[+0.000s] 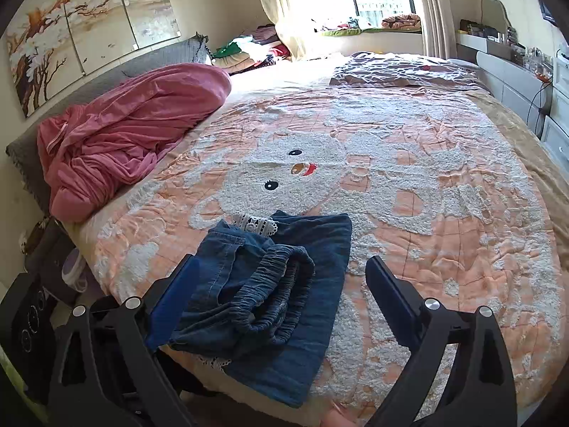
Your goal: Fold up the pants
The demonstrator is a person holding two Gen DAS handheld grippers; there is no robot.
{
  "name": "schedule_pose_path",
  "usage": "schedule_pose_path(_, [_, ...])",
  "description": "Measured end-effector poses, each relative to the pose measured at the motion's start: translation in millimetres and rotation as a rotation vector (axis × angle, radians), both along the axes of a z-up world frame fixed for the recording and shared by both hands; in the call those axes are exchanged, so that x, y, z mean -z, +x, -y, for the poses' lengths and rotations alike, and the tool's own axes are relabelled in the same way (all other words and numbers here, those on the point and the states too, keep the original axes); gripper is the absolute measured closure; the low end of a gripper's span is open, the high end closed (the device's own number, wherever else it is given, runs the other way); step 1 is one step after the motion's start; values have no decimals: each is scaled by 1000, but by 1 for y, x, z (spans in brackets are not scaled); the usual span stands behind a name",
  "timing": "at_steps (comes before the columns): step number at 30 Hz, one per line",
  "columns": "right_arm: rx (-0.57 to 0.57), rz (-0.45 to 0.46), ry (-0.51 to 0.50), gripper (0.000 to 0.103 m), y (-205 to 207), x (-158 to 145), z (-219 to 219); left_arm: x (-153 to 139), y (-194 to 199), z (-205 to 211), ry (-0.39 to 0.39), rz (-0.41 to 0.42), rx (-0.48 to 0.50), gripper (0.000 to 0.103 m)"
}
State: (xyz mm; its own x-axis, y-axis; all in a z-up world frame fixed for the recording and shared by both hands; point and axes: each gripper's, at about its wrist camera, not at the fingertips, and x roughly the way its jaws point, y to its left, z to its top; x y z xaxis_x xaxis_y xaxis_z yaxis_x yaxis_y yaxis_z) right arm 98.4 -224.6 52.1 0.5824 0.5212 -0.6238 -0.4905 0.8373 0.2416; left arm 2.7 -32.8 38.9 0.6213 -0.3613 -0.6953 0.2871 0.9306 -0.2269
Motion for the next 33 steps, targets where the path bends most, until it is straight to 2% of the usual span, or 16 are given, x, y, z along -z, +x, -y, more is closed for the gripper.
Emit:
schedule_pose_path(7, [17, 27, 12, 8, -13, -8, 12, -12, -4, -3, 6, 28, -19, 27])
schedule_pose_path(15, [42, 38, 17, 6, -20, -5, 25, -15, -3, -9, 10, 35, -51, 13])
schedule_pose_path(25, [62, 11, 4, 5, -22, 17, 33, -15, 4, -23, 1, 33, -83, 10])
schedule_pose_path(33, [71, -64, -8, 5, -8, 53, 33, -4, 37, -61, -40, 2, -184, 10])
